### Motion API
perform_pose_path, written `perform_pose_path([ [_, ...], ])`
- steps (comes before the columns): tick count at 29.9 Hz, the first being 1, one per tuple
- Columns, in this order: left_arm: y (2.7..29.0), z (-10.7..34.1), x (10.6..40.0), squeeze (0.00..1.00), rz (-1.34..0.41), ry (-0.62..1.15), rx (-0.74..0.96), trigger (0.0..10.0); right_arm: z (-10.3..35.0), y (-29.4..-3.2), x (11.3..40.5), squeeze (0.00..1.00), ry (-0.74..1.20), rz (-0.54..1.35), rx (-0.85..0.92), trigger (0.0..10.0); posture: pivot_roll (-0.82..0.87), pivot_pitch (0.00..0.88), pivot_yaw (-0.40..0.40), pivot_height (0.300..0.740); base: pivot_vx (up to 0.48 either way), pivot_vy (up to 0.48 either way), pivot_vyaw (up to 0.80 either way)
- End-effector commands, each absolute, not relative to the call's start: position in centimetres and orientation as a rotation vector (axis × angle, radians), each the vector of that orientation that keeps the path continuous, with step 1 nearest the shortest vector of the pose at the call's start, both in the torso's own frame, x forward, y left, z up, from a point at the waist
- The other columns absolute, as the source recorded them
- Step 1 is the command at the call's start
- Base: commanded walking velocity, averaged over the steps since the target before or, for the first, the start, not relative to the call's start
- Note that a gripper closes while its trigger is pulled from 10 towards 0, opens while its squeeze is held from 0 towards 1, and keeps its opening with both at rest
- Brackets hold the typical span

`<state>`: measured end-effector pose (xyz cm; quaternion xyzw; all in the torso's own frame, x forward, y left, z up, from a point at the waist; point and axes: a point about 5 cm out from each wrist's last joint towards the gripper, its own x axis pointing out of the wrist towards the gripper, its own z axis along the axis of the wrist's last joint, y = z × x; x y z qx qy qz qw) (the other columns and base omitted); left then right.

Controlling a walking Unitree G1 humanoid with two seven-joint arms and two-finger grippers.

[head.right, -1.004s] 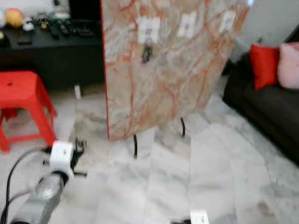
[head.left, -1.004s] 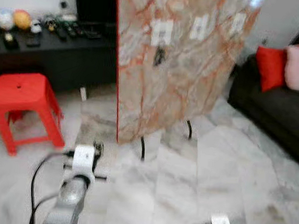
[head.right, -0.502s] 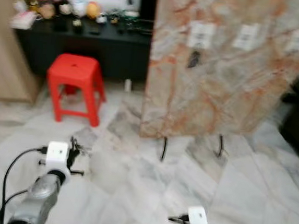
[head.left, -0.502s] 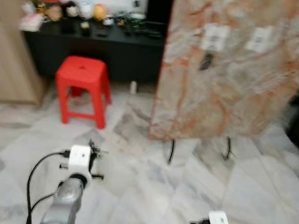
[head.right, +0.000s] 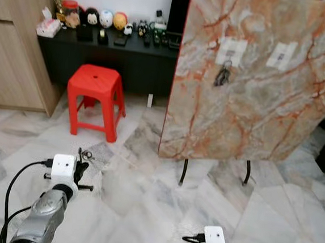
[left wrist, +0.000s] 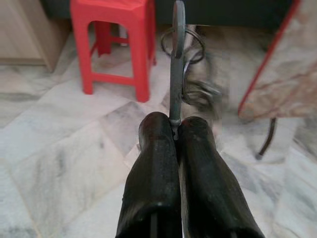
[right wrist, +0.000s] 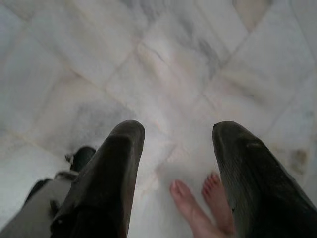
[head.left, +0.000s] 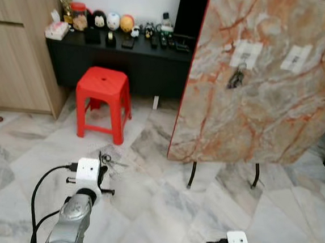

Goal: Hang keys on a hook

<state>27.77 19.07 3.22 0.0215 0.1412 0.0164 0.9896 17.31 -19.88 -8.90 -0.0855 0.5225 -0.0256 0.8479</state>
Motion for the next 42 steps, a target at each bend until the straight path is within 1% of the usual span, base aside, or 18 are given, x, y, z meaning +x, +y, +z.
perform_pose_path([
  [1,19.09,3.41,28.01,0.00,0.027,0.275,0.039,10.0,-8.66,-20.02,17.79,0.00,1.084,-0.065,-0.163,10.0,0.05,0.000,-0.134,0.740,0.390,0.000,0.00],
  [9,19.01,3.31,27.99,0.00,0.021,0.277,0.039,10.0,-8.69,-20.04,17.72,0.00,1.088,-0.042,-0.193,10.0,0.05,0.000,-0.134,0.740,0.388,0.000,0.06],
  [13,18.99,3.28,27.98,0.00,0.020,0.278,0.041,10.0,-8.68,-19.97,17.75,0.00,1.085,-0.021,-0.214,10.0,0.06,0.000,-0.135,0.740,0.396,0.000,0.80],
  [19,18.93,3.19,27.99,0.00,0.025,0.277,0.049,10.0,-8.73,-19.95,17.64,0.00,1.083,-0.031,-0.190,10.0,0.05,0.000,-0.136,0.740,0.384,0.000,0.80],
  [25,19.07,3.32,28.10,0.00,0.023,0.275,0.070,10.0,-8.73,-19.85,17.67,0.00,1.079,-0.051,-0.148,10.0,0.06,0.000,-0.137,0.740,0.000,0.000,0.08],
  [29,19.21,3.42,28.13,0.00,0.028,0.272,0.077,10.0,-8.69,-19.85,17.76,0.00,1.074,-0.060,-0.140,10.0,0.06,0.000,-0.136,0.740,0.000,0.000,0.00],
  [32,19.28,3.46,28.08,0.00,0.020,0.274,0.117,10.0,-8.67,-19.78,17.83,0.00,1.072,-0.061,-0.133,10.0,0.06,0.000,-0.135,0.740,0.000,0.000,0.00],
  [42,19.06,3.62,28.24,0.00,0.004,0.270,0.138,10.0,-8.67,-19.76,17.84,0.00,1.074,-0.063,-0.131,10.0,0.06,0.000,-0.133,0.740,0.000,-0.027,0.00],
])
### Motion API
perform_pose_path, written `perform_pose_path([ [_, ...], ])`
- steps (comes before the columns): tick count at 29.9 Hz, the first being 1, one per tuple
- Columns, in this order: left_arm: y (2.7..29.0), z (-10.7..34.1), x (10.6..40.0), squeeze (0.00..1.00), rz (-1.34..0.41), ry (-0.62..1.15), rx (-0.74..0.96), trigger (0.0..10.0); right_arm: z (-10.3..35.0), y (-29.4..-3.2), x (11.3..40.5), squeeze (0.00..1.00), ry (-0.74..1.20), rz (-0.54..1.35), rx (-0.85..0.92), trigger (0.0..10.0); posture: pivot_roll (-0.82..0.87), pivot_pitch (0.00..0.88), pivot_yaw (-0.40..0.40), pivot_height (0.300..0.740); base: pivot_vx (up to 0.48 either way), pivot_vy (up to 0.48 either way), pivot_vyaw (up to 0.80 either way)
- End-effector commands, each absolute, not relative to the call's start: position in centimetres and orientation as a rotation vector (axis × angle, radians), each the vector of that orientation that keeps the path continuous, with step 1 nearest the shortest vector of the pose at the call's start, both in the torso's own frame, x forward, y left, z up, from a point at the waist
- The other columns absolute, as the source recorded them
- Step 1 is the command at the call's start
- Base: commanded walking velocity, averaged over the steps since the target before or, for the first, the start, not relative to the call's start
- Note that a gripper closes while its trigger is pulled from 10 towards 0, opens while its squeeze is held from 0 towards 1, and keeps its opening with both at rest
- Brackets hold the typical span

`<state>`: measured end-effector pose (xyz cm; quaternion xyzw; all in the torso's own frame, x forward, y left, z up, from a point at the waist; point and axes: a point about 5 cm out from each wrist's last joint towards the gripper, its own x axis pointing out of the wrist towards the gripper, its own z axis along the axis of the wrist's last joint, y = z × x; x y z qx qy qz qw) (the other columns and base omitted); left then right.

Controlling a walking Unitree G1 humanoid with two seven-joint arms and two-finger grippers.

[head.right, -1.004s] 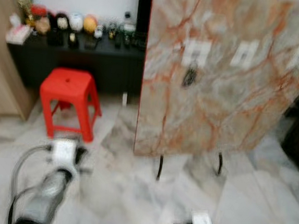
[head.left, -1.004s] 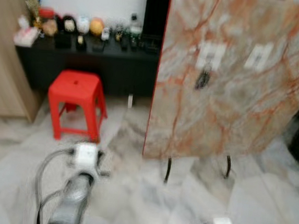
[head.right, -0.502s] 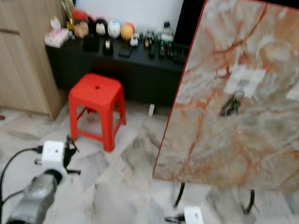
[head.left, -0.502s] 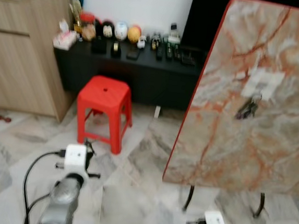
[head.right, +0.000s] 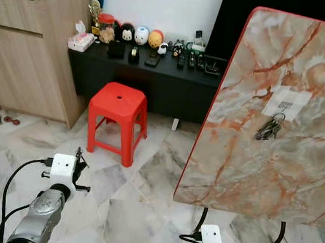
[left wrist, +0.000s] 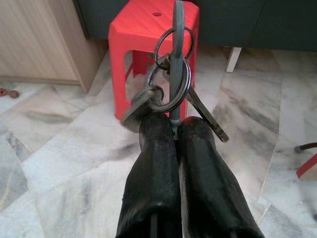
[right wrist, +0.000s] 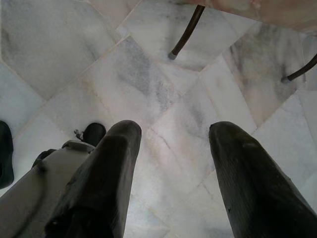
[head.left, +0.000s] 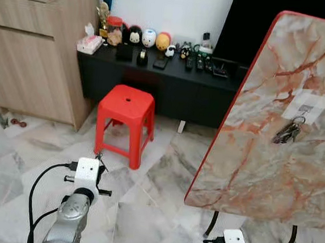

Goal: Hang keys on a hook

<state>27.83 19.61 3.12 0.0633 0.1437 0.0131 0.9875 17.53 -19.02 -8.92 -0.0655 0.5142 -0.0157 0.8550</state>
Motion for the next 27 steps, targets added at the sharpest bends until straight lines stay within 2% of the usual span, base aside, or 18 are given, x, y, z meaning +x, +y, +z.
perform_pose_path([
  [1,19.06,3.62,28.24,0.00,0.004,0.270,0.138,10.0,-8.67,-19.76,17.84,0.00,1.074,-0.063,-0.131,10.0,0.06,0.000,-0.133,0.740,0.000,-0.270,0.00],
  [11,18.98,3.63,28.23,0.00,0.004,0.270,0.146,10.0,-8.68,-19.86,17.79,0.00,1.074,-0.065,-0.132,10.0,0.06,0.001,-0.138,0.740,0.000,-0.300,0.00],
  [27,18.87,3.67,28.20,0.00,-0.002,0.267,0.145,10.0,-8.65,-20.04,17.80,0.00,1.074,-0.065,-0.137,10.0,0.06,0.006,-0.136,0.740,0.000,-0.394,0.00],
])
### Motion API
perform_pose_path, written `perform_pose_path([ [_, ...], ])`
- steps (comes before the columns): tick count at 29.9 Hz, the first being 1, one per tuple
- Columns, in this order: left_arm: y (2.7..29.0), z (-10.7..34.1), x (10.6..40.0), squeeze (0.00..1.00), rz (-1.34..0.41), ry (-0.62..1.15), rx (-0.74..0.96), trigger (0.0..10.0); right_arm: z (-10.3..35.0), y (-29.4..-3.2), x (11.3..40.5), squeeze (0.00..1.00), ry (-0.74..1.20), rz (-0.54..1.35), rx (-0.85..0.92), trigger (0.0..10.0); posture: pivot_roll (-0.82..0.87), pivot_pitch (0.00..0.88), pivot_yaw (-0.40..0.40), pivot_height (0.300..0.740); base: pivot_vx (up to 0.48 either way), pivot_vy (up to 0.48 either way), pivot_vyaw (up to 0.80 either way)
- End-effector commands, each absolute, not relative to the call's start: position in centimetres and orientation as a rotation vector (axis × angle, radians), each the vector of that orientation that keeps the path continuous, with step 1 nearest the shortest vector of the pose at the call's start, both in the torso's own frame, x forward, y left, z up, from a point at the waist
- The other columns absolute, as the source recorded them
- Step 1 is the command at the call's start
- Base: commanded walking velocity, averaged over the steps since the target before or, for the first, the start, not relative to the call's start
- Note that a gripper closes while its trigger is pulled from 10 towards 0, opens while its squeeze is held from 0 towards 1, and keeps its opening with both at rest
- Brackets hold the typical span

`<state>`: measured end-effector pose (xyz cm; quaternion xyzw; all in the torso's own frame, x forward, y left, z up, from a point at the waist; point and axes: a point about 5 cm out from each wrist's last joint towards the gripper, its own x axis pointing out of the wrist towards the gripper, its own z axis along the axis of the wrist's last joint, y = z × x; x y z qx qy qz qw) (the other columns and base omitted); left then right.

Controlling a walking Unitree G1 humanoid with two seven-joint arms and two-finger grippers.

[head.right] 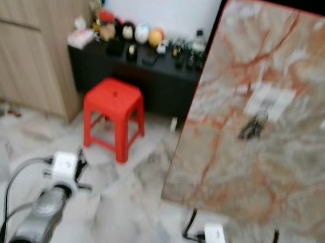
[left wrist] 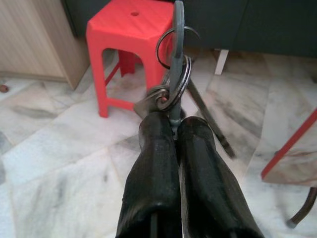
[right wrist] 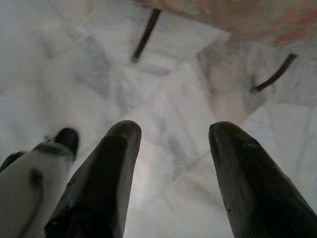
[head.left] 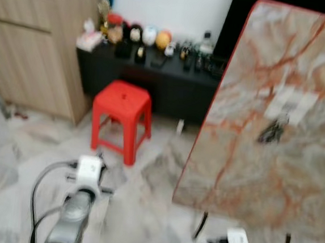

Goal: Hang keys on a hook

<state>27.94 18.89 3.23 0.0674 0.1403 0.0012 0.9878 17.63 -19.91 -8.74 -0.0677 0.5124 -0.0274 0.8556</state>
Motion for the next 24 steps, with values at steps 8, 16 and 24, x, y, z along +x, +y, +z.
perform_pose_path([
  [8,18.80,3.69,28.16,0.00,-0.005,0.266,0.146,10.0,-8.67,-20.04,17.74,0.00,1.075,-0.066,-0.135,10.0,0.05,0.008,-0.136,0.740,0.000,-0.411,0.00],
  [16,18.64,3.73,28.15,0.00,-0.013,0.264,0.150,10.0,-8.65,-20.30,17.68,0.00,1.075,-0.072,-0.135,10.0,0.05,0.008,-0.138,0.740,0.000,-0.414,0.00],
  [24,18.52,3.82,28.23,0.00,-0.018,0.259,0.157,10.0,-8.64,-20.45,17.67,0.00,1.075,-0.073,-0.137,10.0,0.05,0.000,-0.139,0.740,0.000,-0.412,0.00],
])
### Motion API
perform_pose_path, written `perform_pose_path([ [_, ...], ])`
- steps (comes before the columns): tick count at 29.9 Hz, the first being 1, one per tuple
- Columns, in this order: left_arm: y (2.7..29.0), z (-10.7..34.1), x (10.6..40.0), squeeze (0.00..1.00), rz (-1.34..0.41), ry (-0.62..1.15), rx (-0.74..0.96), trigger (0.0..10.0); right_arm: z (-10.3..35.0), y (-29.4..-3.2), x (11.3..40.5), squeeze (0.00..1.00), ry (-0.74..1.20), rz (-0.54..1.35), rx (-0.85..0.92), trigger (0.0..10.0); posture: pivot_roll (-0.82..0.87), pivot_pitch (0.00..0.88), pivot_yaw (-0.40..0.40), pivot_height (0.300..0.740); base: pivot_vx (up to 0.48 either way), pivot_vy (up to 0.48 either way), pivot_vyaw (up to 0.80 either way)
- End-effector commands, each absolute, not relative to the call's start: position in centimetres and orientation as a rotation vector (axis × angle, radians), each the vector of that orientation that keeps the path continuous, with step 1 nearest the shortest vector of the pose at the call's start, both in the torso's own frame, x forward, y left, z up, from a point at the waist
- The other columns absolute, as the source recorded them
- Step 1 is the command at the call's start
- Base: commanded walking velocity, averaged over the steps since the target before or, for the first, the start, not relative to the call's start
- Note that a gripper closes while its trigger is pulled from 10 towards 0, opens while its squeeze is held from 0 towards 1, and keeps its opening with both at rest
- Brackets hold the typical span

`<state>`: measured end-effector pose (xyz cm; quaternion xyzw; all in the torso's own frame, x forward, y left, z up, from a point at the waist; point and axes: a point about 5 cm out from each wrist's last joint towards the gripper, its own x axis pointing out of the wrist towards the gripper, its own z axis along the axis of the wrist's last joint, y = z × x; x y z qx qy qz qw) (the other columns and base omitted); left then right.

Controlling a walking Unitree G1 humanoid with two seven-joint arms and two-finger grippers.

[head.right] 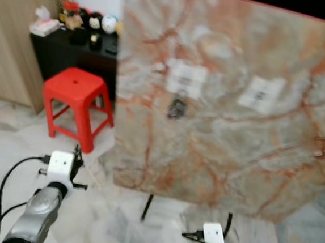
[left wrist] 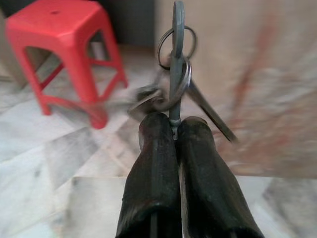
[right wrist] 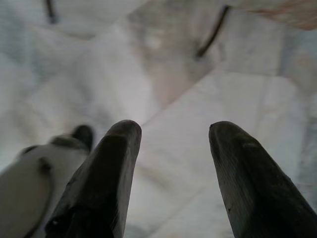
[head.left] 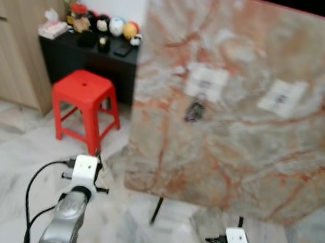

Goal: Hang keys on a hook

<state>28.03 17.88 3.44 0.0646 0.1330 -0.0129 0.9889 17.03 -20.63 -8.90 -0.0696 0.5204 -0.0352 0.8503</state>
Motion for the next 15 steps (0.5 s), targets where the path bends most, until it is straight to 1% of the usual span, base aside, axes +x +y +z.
perform_pose_path([
  [1,18.48,3.85,28.26,0.00,-0.019,0.258,0.158,10.0,-8.63,-20.46,17.68,0.00,1.075,-0.073,-0.137,10.0,0.05,0.000,-0.139,0.740,0.000,-0.412,0.00],
  [15,18.07,3.94,28.45,0.00,-0.032,0.251,0.166,10.0,-8.56,-20.59,17.78,0.00,1.071,-0.070,-0.138,10.0,0.05,0.000,-0.144,0.740,0.000,-0.412,0.00],
])
